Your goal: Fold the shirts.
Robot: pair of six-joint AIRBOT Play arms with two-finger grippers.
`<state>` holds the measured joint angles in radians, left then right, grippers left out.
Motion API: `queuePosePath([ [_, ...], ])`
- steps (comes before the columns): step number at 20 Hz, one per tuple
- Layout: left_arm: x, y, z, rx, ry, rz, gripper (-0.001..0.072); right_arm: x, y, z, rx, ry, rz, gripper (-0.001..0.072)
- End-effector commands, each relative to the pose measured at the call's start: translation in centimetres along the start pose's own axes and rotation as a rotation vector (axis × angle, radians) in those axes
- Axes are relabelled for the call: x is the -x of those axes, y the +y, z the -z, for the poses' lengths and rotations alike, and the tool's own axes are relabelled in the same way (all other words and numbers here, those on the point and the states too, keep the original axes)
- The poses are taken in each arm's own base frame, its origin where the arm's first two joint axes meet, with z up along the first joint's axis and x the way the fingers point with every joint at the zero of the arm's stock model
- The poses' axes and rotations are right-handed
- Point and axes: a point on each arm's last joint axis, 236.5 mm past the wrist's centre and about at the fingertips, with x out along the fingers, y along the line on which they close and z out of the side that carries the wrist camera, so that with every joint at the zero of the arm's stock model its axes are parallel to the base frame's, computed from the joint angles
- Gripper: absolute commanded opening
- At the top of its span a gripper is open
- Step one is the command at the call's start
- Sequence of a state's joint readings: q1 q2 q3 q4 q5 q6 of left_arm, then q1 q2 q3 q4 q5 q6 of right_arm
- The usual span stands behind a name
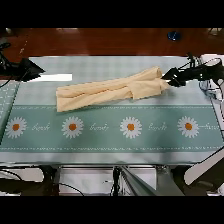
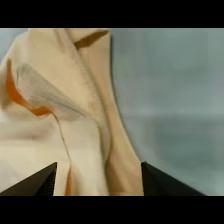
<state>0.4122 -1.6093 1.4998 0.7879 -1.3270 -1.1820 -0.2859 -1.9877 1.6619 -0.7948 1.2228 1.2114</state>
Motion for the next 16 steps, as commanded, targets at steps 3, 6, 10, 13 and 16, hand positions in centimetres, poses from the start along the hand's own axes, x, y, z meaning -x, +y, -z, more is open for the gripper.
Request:
queuePosePath([
  [3,-0.6,-0.7,0.4,-0.018,0.023,0.001,0.0456,-5.4,3.3,2.9,0.046,0.116,-0.053,0.0609],
  [6,-0.9,-1.3,0.9,-0.027,0.044,0.011,0.0457,-6.3,4.5,2.0,0.108,0.078,-0.038,0.0039],
  [10,-1.6,-2.7,1.8,-0.047,0.086,0.033,0.0456,-1.8,9.8,-1.3,0.214,-0.022,-0.079,0.0025],
  [13,-3.6,-5.6,3.1,-0.067,0.14,0.056,0.0361,3.5,13.5,-1.9,0.314,-0.07,-0.043,0.0025],
  [16,-6.7,-10.2,5.2,-0.107,0.207,0.085,0.0355,7.0,14.0,-0.8,0.379,-0.054,0.05,0.0025],
])
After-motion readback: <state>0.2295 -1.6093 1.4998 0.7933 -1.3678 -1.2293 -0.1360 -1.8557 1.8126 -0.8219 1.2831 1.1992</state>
